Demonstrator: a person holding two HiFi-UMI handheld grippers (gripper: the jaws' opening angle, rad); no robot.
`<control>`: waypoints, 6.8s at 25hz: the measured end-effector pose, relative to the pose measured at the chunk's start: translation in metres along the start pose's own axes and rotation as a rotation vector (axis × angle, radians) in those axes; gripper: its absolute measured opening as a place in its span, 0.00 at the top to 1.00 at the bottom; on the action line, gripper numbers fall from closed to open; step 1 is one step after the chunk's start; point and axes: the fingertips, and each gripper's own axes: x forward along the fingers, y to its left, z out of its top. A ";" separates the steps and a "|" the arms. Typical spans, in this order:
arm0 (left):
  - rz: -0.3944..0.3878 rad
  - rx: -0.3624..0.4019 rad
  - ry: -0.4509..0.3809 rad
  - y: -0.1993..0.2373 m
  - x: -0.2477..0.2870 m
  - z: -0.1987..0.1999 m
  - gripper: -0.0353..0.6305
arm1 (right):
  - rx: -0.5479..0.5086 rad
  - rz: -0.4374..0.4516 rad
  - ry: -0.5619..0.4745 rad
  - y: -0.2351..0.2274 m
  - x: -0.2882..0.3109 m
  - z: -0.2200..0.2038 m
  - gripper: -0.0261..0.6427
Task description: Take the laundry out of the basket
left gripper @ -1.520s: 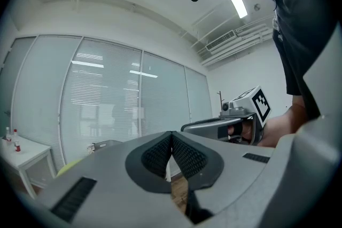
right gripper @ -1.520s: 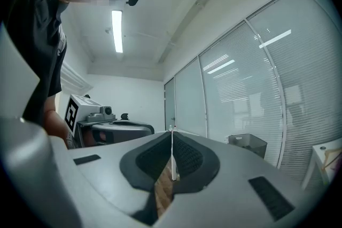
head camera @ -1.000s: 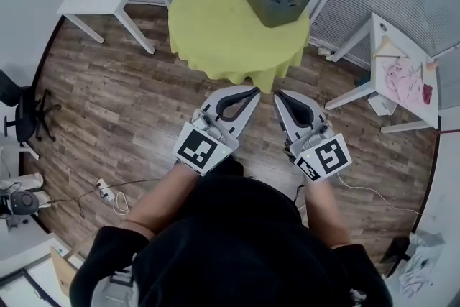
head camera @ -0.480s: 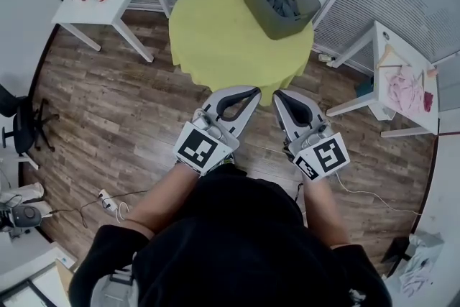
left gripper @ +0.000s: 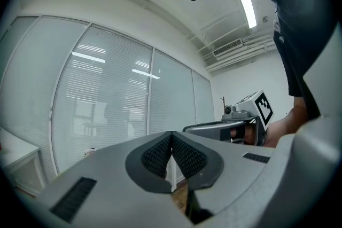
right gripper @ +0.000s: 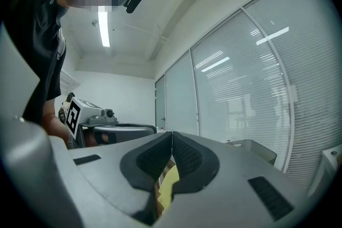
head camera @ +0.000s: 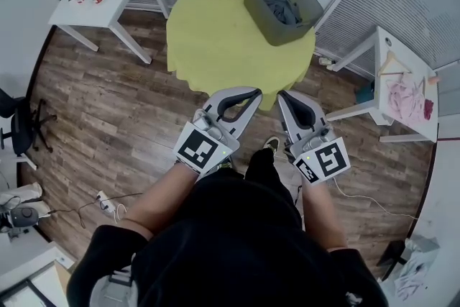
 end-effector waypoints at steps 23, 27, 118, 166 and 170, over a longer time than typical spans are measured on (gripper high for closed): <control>0.165 0.017 0.030 0.032 0.164 -0.003 0.93 | -0.007 0.188 0.014 -0.166 0.019 0.005 0.93; 0.198 0.015 0.031 0.029 0.186 -0.004 0.93 | -0.006 0.219 0.020 -0.187 0.015 0.001 0.93; 0.056 0.075 0.062 0.427 0.441 -0.126 0.93 | 0.289 -0.170 1.004 -0.513 0.341 -0.340 0.55; 0.318 0.051 0.079 0.453 0.385 -0.108 0.93 | 0.035 -0.008 1.164 -0.503 0.354 -0.395 0.40; 0.324 0.070 0.096 0.447 0.372 -0.106 0.93 | 0.030 0.014 1.142 -0.494 0.354 -0.373 0.40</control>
